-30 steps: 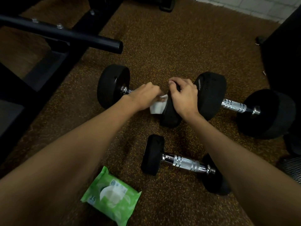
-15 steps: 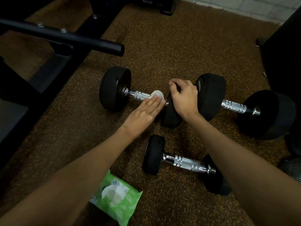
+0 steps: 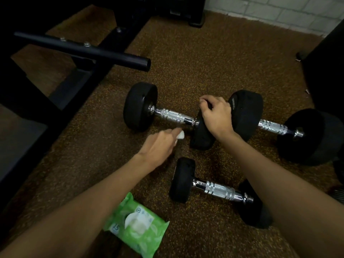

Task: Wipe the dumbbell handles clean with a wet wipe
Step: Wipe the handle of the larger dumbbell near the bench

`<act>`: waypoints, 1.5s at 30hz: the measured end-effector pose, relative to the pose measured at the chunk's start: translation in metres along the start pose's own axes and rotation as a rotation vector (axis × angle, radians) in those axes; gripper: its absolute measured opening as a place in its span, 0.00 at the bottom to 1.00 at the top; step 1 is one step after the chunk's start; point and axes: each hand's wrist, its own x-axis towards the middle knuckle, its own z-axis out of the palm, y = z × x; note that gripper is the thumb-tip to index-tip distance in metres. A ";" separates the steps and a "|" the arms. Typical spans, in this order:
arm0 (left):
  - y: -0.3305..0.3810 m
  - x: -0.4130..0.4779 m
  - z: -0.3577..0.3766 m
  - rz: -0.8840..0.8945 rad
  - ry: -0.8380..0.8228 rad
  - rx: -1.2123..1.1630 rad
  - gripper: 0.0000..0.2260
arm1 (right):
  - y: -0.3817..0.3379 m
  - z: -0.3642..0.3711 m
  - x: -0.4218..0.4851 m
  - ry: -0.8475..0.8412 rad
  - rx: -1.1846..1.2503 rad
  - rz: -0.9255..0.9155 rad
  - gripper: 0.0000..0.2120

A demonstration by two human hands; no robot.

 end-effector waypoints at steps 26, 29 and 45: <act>-0.062 0.044 -0.090 -0.452 0.334 -0.320 0.16 | -0.069 -0.002 0.031 -0.161 -0.038 -0.029 0.08; -0.071 0.041 -0.070 -0.480 0.147 -0.406 0.23 | -0.073 0.012 0.024 -0.324 -0.472 -0.171 0.12; -0.068 0.038 -0.050 -0.468 0.234 -0.423 0.22 | -0.057 0.024 0.017 -0.460 -0.296 -0.336 0.10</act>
